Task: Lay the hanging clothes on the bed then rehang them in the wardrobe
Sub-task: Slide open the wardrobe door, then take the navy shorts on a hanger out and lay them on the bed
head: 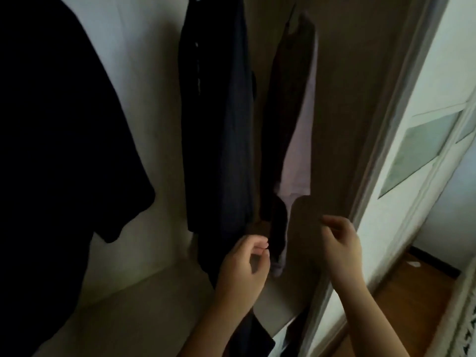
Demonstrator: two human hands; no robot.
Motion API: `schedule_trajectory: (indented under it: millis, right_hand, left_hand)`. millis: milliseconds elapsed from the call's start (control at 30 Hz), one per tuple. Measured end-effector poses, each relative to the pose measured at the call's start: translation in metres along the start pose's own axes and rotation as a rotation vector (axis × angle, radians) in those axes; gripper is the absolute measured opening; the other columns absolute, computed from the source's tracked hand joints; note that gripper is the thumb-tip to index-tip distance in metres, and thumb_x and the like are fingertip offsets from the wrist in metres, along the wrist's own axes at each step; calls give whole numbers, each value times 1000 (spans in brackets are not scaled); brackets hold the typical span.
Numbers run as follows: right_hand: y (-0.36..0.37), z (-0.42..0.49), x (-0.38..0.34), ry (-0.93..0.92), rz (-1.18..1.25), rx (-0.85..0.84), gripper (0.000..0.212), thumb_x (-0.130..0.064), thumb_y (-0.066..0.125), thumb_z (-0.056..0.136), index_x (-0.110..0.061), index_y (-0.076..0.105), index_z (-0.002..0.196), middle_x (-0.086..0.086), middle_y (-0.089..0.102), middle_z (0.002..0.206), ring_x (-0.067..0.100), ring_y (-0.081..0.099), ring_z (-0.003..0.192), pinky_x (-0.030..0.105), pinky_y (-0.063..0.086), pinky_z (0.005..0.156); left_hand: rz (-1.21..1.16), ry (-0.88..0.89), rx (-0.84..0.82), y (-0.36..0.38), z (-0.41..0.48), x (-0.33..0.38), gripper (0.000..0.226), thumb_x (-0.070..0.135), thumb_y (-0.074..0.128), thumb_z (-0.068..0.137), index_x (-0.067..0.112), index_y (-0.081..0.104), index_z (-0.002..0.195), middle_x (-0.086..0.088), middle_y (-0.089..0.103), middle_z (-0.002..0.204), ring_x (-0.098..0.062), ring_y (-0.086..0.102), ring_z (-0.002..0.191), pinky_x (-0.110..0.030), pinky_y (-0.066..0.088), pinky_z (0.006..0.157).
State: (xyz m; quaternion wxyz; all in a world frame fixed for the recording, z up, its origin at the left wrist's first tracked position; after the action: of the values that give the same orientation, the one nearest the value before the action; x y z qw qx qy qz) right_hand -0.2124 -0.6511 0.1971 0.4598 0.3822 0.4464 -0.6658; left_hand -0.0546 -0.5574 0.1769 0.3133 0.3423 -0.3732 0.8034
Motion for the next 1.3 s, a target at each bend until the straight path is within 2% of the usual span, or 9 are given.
schedule_trajectory:
  millis: [100,167,433,600,767,900,1000,1167,1300]
  right_hand:
    - [27,-37,-33,-100,69,-147,17,-3,49,87,-16,60,89,-10,61,81,-7,58,69,5,41,57]
    - [47,-63,-53,-134,128,-257,23,-2,49,87,-22,60,83,-8,65,81,-8,59,64,1,43,57]
    - [106,-157,-149,-293,268,-589,34,0,50,86,-32,57,80,-10,68,76,16,64,80,30,50,78]
    - [130,-177,-221,-477,363,-721,27,-7,54,88,-32,56,80,-8,65,80,12,62,78,18,50,72]
    - [151,-173,-297,-651,461,-857,27,-8,54,87,-34,54,82,-8,62,82,8,58,78,14,47,72]
    - [169,-169,-355,-785,563,-867,25,-10,56,86,-35,52,87,-10,60,84,3,55,77,9,44,72]
    - [181,-167,-395,-865,620,-801,20,-12,56,86,-23,54,103,-6,59,98,1,53,78,7,43,73]
    - [195,-167,-444,-1002,531,-688,41,-20,53,88,-15,47,128,1,52,127,12,52,97,24,43,88]
    - [214,-164,-459,-1125,272,-625,43,-28,48,90,-14,47,130,6,49,133,23,44,121,36,39,99]
  left_hand:
    - [75,5,134,-65,-37,9,29,42,42,77,28,60,94,16,63,90,5,57,92,-3,40,77]
    - [149,30,214,-103,-58,21,23,37,43,80,30,58,95,17,61,91,3,58,89,-5,42,76]
    - [518,161,459,-221,-103,63,25,28,43,85,23,52,108,12,56,107,-1,50,101,-17,42,86]
    - [636,145,639,-277,-104,86,39,29,43,82,11,57,114,-6,57,119,-8,44,111,-12,29,95]
    - [538,82,812,-299,-101,107,47,35,43,81,18,48,124,14,40,125,6,33,118,-6,24,95]
    - [508,70,907,-315,-95,129,42,25,50,86,21,45,128,19,37,123,9,33,115,3,25,89]
    - [393,47,912,-325,-88,144,45,18,52,88,27,40,130,21,38,121,11,40,108,0,30,85]
    - [234,31,882,-330,-87,150,44,16,53,88,41,35,119,33,41,112,11,40,114,-12,32,92]
    - [280,15,868,-326,-91,149,46,18,53,88,42,32,120,36,39,110,16,39,111,-5,32,83]
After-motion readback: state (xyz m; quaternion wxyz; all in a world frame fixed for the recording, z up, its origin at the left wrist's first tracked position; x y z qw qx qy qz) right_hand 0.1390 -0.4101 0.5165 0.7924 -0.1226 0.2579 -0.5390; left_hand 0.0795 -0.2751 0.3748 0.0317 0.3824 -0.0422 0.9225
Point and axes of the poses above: each hand's wrist, its own z-axis towards the middle knuckle, its own y-axis out of the palm, x = y × z, the point moved 4 cm from there along z, towards the middle knuckle
